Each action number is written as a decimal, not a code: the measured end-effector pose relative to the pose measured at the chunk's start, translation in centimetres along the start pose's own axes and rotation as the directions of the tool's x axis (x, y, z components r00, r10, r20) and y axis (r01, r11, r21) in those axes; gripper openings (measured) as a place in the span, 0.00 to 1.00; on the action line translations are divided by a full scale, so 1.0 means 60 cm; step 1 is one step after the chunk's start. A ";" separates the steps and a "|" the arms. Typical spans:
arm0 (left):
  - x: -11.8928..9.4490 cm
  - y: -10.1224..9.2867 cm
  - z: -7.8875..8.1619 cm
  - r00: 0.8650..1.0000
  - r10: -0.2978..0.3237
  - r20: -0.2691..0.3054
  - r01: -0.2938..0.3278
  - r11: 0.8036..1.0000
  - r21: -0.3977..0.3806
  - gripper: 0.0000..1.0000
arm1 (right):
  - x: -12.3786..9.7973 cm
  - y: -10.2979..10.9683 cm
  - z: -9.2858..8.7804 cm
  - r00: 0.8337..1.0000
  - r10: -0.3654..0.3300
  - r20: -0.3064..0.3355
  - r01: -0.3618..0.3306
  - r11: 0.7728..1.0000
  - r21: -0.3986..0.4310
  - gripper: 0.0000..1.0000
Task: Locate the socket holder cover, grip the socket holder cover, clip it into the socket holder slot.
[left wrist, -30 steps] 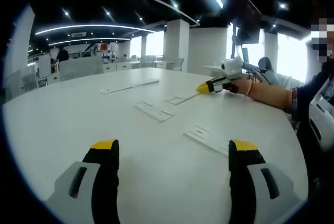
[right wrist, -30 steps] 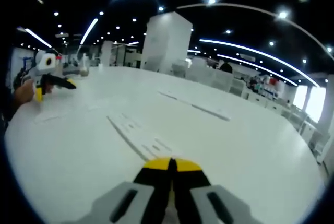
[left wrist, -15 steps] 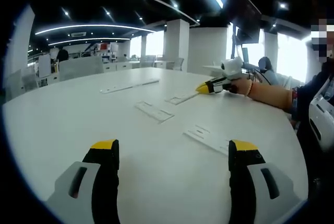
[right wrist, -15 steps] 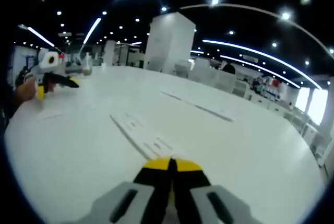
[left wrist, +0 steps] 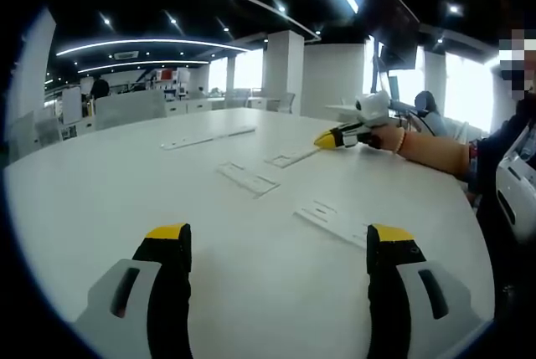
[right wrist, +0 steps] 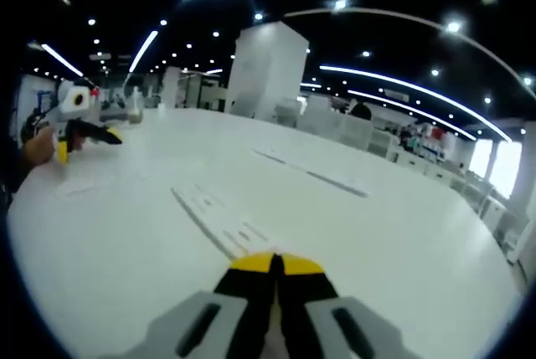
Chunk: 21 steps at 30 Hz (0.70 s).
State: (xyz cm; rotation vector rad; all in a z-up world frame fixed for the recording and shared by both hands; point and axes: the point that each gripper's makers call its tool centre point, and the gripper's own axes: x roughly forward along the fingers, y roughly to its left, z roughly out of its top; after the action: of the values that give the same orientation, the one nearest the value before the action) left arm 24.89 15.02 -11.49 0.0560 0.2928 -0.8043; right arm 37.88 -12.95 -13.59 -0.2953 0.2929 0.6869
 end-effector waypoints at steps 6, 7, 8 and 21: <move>0.000 -0.001 -0.001 1.000 0.002 -0.002 -0.002 1.000 0.000 0.85 | 0.000 0.001 0.000 1.000 0.002 0.000 -0.002 1.000 0.000 0.04; 0.001 -0.001 -0.001 1.000 0.002 -0.002 -0.002 1.000 -0.001 0.85 | 0.000 0.001 0.001 1.000 0.002 0.001 -0.002 1.000 0.001 0.04; 0.001 -0.001 -0.001 1.000 0.002 -0.001 -0.002 1.000 -0.002 0.85 | 0.000 0.001 0.001 1.000 0.001 0.001 -0.001 1.000 0.001 0.04; 0.001 -0.003 -0.002 1.000 0.000 0.000 0.000 1.000 -0.005 0.85 | -0.012 -0.004 0.005 1.000 -0.030 0.010 0.029 0.999 0.025 0.04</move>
State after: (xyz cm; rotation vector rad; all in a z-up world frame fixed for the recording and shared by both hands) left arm 24.79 14.85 -11.60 0.0512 0.2948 -0.8039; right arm 37.57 -13.43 -13.02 -0.2722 0.2868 0.6552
